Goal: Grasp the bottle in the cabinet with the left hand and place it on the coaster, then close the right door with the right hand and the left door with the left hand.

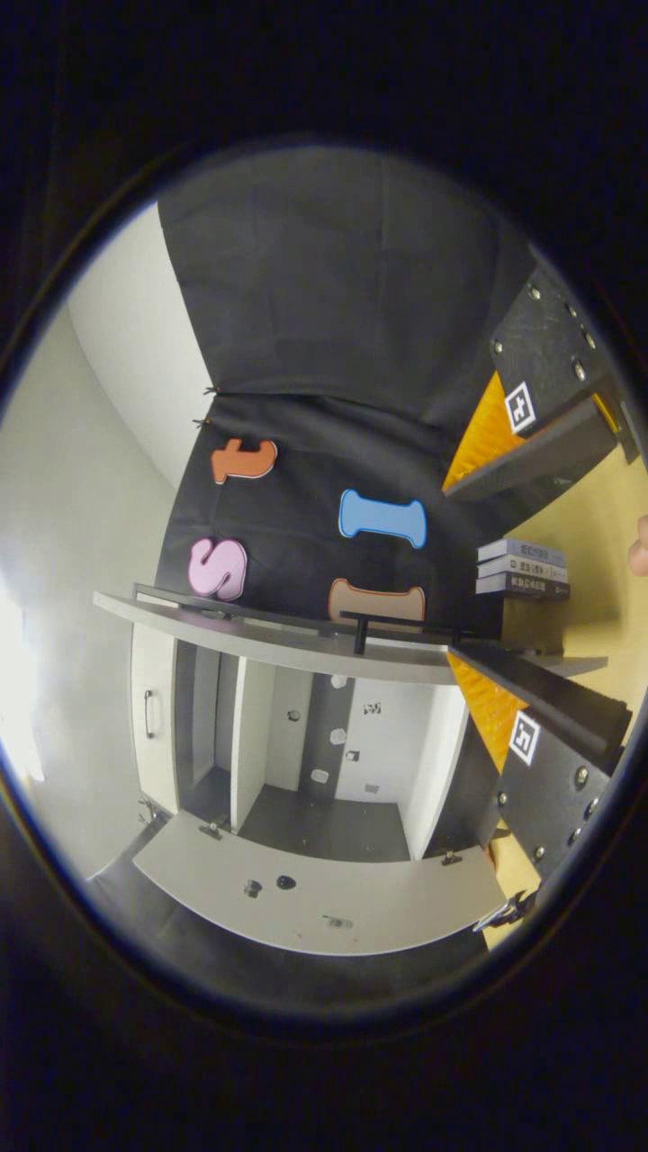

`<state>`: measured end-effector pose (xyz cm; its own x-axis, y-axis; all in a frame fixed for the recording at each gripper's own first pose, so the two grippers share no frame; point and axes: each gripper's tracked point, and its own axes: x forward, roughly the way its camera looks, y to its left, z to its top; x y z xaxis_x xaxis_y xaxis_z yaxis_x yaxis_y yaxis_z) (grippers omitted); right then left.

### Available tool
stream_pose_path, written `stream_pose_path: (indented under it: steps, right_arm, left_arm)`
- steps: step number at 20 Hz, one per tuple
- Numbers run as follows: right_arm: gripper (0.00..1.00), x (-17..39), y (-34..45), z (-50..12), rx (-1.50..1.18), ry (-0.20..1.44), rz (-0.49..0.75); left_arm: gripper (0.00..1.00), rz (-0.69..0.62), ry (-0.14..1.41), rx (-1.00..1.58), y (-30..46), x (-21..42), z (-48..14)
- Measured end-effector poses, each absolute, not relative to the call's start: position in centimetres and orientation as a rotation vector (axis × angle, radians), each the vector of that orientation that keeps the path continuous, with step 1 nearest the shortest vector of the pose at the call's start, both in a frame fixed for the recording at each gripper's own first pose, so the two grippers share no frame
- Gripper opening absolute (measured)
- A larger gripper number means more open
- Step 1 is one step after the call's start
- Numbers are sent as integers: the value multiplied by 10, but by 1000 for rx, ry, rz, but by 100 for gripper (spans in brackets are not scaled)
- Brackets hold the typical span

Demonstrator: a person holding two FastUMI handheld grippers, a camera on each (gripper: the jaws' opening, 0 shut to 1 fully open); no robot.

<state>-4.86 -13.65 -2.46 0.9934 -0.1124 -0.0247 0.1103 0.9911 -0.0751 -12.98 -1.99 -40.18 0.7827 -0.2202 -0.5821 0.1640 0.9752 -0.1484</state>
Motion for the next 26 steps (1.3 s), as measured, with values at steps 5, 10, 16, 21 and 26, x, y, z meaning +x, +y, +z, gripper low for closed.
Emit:
stream_pose_path:
  steps: [5,10,16,21,26]
  right_arm:
    - [96,-46,-136,-26,-68,30,-104]
    - [96,-42,-132,-28,-63,33,-91]
    - [96,-42,-130,-29,-64,34,-85]
    - [96,-42,-130,-27,-61,30,-82]
    - [96,-42,-128,-30,-57,31,-79]
  left_arm:
    - [79,-210,675,-87,-20,-140,-405]
    - [79,-201,678,-79,-19,-141,-403]
    - [80,-207,650,-62,-21,-135,-390]
    - [80,-201,625,-49,-20,-128,-370]
    - [81,-195,522,-11,-16,-109,-319]
